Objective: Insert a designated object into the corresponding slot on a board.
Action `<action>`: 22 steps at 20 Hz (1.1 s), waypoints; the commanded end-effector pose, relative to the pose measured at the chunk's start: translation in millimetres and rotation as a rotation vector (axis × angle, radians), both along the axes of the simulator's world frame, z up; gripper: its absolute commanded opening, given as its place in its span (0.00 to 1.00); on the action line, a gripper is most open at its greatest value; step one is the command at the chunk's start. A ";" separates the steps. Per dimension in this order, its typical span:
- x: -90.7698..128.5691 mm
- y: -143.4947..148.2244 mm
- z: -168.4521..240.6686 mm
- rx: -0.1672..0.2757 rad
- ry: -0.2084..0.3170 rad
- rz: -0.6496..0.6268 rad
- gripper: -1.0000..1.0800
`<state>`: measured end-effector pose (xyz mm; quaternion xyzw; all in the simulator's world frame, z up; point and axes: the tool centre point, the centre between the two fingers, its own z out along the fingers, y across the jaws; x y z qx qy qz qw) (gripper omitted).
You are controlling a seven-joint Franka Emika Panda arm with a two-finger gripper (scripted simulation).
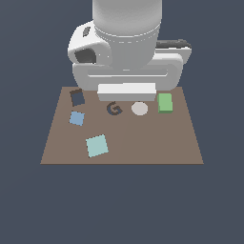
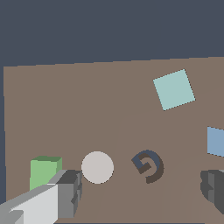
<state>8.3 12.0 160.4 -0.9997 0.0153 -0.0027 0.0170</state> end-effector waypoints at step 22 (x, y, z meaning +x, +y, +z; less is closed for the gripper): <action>-55.8 108.2 -81.6 -0.024 0.004 -0.037 0.96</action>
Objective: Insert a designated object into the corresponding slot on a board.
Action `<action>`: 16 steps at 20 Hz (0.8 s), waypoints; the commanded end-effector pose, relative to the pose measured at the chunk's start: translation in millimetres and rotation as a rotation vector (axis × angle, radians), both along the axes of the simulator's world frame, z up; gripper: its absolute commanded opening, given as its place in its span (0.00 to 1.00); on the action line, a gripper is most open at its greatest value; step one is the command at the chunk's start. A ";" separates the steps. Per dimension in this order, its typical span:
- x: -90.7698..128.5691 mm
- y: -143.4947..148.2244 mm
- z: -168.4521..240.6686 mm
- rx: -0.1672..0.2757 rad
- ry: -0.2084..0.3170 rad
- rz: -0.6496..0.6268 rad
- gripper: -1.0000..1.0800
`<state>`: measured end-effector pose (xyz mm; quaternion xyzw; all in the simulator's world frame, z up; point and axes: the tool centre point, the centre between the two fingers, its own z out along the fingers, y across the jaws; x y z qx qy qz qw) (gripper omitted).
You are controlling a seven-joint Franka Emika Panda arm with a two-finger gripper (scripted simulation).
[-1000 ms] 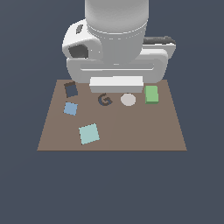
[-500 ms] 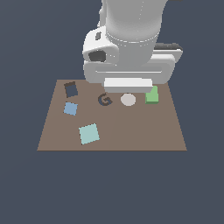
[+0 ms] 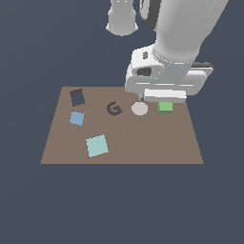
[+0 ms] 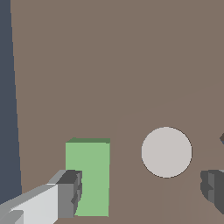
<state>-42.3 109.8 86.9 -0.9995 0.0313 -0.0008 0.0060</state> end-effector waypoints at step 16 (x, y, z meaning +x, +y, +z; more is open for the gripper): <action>-20.2 46.7 -39.1 -0.011 0.003 -0.015 0.96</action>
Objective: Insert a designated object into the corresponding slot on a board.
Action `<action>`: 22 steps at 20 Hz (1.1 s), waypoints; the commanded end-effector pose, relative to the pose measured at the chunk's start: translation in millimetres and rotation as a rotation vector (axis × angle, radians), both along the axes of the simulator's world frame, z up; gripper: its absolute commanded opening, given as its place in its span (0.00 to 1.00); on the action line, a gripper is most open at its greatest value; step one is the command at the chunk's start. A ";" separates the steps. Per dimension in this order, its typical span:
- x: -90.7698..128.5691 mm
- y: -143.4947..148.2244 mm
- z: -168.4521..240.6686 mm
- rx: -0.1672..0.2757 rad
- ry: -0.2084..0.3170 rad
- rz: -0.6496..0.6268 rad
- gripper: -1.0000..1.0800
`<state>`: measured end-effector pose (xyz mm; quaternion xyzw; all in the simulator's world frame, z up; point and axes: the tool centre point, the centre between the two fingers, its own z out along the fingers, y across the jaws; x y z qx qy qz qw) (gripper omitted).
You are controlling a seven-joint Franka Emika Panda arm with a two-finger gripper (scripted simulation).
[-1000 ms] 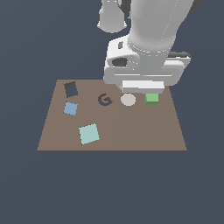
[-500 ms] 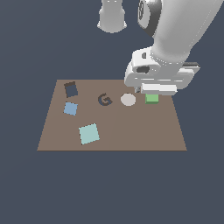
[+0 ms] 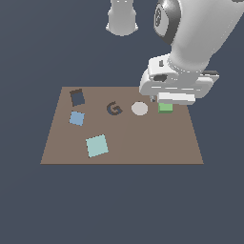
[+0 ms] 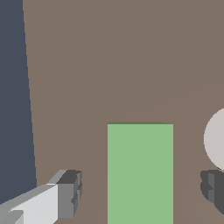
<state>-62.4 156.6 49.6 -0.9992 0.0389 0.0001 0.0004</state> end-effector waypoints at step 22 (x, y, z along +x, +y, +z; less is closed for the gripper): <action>0.6 0.6 -15.2 -0.001 0.000 -0.003 0.00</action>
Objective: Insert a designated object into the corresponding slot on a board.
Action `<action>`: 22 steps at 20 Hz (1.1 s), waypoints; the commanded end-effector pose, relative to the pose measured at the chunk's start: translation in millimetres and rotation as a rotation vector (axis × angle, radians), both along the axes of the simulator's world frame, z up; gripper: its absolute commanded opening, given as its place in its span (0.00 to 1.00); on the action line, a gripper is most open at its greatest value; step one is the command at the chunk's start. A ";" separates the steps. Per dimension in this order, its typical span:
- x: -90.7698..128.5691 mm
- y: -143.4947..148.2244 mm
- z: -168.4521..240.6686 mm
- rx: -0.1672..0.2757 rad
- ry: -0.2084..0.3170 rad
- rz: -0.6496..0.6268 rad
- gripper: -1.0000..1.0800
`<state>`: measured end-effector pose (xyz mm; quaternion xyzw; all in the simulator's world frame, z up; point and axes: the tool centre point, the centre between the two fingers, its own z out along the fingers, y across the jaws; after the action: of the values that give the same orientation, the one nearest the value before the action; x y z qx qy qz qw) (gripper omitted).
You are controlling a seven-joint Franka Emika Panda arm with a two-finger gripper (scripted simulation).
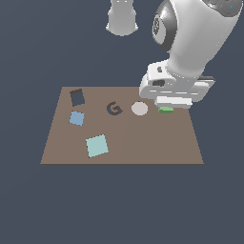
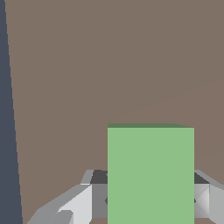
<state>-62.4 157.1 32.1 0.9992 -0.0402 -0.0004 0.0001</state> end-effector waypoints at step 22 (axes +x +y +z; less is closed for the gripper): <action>59.3 -30.6 2.5 0.001 -0.001 -0.394 0.00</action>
<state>-11.1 132.4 34.0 0.9782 -0.2078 -0.0004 -0.0003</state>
